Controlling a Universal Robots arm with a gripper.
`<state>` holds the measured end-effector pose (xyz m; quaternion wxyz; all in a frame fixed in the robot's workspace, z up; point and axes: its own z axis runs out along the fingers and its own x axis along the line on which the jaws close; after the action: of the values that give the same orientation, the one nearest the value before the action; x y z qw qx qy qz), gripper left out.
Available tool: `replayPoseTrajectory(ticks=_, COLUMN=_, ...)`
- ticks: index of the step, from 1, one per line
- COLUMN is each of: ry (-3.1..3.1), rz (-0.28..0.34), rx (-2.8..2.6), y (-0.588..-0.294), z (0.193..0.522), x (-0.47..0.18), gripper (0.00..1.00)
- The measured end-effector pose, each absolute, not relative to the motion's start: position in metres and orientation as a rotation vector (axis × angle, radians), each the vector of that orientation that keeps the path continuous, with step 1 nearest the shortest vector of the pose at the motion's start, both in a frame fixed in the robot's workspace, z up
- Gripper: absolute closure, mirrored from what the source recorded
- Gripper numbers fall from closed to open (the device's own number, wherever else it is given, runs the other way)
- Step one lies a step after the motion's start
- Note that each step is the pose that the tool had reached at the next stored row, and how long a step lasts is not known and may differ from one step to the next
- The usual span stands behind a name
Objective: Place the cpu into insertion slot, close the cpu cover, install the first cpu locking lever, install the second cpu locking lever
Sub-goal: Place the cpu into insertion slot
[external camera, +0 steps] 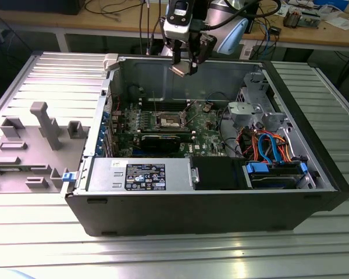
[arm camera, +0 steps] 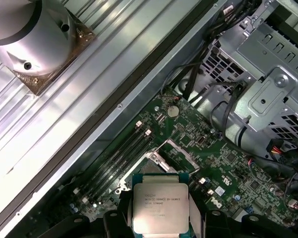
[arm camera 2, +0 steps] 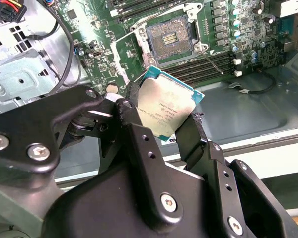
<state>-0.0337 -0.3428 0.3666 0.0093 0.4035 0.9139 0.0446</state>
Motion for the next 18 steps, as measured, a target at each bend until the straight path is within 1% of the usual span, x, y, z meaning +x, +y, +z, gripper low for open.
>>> replayPoseTrajectory(ticks=18, ry=2.807, rz=0.138, rx=1.354, y=-0.3428, z=0.3665, x=-0.0338, gripper=0.46)
